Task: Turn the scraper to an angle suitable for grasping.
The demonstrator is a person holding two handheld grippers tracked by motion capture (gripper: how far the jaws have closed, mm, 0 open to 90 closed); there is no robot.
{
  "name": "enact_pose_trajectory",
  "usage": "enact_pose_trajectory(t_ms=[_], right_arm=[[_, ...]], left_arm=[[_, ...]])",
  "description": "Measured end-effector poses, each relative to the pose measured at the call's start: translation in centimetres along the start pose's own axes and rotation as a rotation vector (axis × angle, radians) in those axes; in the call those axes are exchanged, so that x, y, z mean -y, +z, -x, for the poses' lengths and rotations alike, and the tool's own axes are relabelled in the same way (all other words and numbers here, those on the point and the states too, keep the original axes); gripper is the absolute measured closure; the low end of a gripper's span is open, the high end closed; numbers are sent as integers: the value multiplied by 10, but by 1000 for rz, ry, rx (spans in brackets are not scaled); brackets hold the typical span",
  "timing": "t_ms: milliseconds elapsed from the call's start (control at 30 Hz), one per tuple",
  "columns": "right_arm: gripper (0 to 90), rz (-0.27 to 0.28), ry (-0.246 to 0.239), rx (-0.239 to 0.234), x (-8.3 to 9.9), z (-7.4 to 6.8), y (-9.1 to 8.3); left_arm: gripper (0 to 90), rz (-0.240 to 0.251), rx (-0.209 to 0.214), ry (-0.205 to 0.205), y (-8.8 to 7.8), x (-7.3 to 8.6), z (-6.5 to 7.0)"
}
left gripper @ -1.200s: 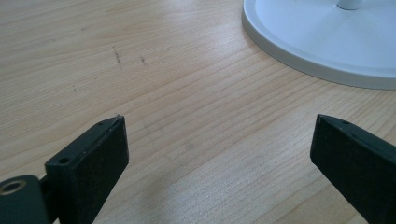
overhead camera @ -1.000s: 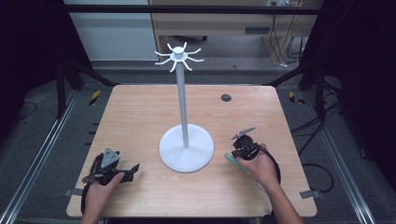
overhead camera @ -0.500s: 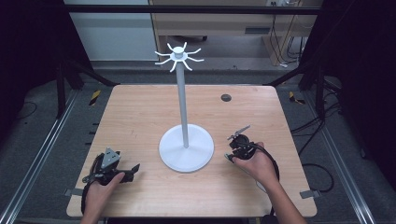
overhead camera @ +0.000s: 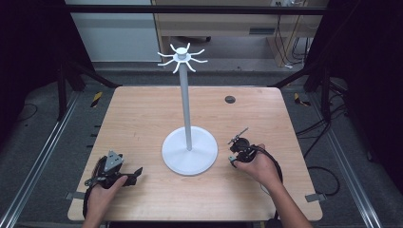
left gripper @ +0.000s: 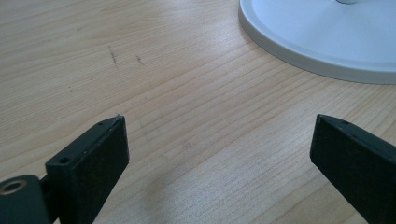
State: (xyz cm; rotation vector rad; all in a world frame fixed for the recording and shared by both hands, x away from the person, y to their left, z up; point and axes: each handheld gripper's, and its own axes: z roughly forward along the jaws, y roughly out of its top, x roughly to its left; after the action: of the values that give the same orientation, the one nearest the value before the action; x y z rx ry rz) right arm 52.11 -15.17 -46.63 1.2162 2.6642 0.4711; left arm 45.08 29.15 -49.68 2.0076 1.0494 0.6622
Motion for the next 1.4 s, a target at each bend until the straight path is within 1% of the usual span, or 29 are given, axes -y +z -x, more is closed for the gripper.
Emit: enact_pose_trajectory(t_ms=[33,133,167,200,233,400,433,867,967,1100,1133,1200,1333,1400], right_arm=[[653,-3,2,1,0,0,0],[662,-15,-13,7,-2,0,1],[664,-21,-6,8,-3,-1,1],[669,-26,-12,10,-3,-1,1],[670,-30,-5,9,-4,-1,2],[680,-44,-5,9,-5,0,3],[684,-41,-14,10,-6,1,3],[723,-49,-4,12,-4,2,4],[724,-49,-13,11,-5,3,4],[725,-51,-12,10,-5,2,4],[728,-50,-21,15,-5,2,4],[732,-54,-15,13,-5,2,4],[741,-49,-33,21,-5,1,4],[743,-45,-23,17,-4,1,4]], left_arm=[[40,0,0,0,0,0,0],[40,1,2,-2,1,0,1],[40,1,3,-1,1,0,1],[40,1,3,-1,1,0,1],[40,1,3,0,1,0,1],[41,-1,3,3,1,0,1],[41,-1,3,3,1,0,1],[43,-7,6,10,2,0,2],[43,-8,8,13,2,0,3],[43,-8,9,12,2,0,4],[43,-8,8,13,2,0,4],[43,-9,9,13,2,0,4],[43,-9,10,13,3,0,4],[43,-10,10,14,3,0,4]])
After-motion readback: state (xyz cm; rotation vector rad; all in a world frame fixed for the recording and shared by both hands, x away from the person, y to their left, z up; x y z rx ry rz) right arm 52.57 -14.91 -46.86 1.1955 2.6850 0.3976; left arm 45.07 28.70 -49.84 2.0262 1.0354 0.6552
